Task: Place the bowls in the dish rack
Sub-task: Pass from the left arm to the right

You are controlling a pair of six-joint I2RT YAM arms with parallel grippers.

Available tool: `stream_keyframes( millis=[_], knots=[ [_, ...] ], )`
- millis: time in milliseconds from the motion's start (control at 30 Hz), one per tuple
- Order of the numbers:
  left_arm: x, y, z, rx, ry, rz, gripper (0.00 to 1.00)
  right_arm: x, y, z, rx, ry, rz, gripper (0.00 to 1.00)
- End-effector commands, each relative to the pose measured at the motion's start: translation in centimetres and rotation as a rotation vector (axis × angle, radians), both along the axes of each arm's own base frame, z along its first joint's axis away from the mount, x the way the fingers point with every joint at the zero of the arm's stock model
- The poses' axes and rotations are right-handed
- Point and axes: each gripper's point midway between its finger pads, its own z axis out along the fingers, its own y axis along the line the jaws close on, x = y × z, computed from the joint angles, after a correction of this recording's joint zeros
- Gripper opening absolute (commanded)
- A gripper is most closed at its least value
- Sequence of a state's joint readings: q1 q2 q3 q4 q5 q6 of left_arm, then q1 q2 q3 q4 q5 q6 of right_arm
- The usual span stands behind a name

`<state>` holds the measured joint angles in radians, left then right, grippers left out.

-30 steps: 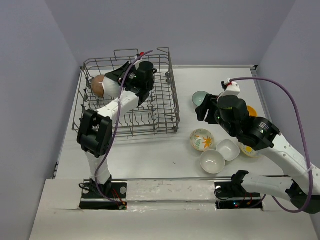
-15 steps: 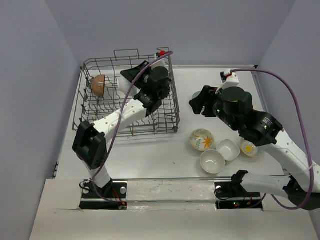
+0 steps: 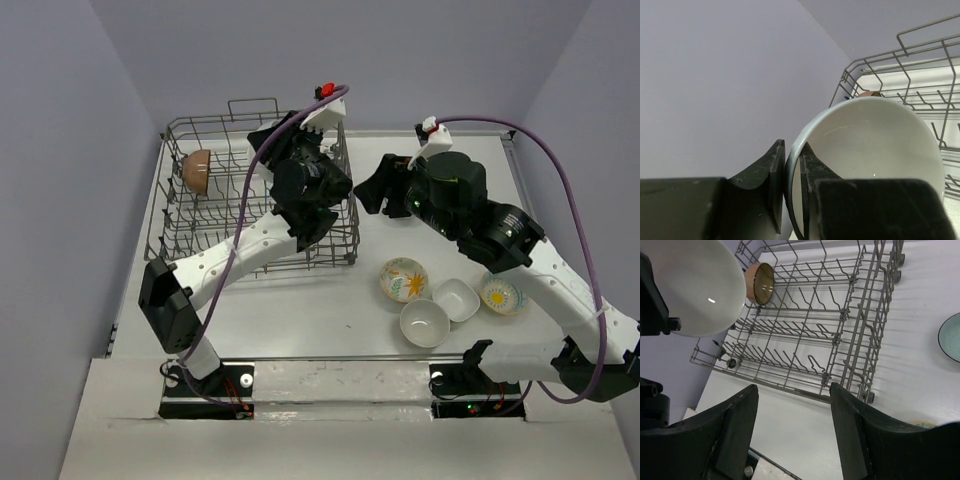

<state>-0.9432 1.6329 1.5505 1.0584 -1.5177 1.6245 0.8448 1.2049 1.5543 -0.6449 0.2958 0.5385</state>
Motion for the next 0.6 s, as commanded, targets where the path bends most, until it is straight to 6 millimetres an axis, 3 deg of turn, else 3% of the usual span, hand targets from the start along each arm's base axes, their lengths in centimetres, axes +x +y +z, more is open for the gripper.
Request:
stream_keyframes(
  millis=[0,233,367,567],
  knots=[
    [-4.4,3.1,3.0,-0.314,-0.070,0.032,0.00,0.2,0.5,3.9,0.073,-0.088,0.016,0.65],
    [-7.3,2.7,5.8,-0.370,-0.102,-0.082,0.00,1.0,1.9,4.7,0.093,-0.102,0.037,0.65],
    [-8.5,2.0,6.6,-0.396,-0.108,-0.154,0.00,1.5,3.3,5.1,0.103,-0.104,0.067,0.65],
    [-8.9,0.9,6.8,-0.376,-0.111,-0.211,0.00,1.3,3.2,6.8,0.134,-0.132,0.071,0.64]
  ],
)
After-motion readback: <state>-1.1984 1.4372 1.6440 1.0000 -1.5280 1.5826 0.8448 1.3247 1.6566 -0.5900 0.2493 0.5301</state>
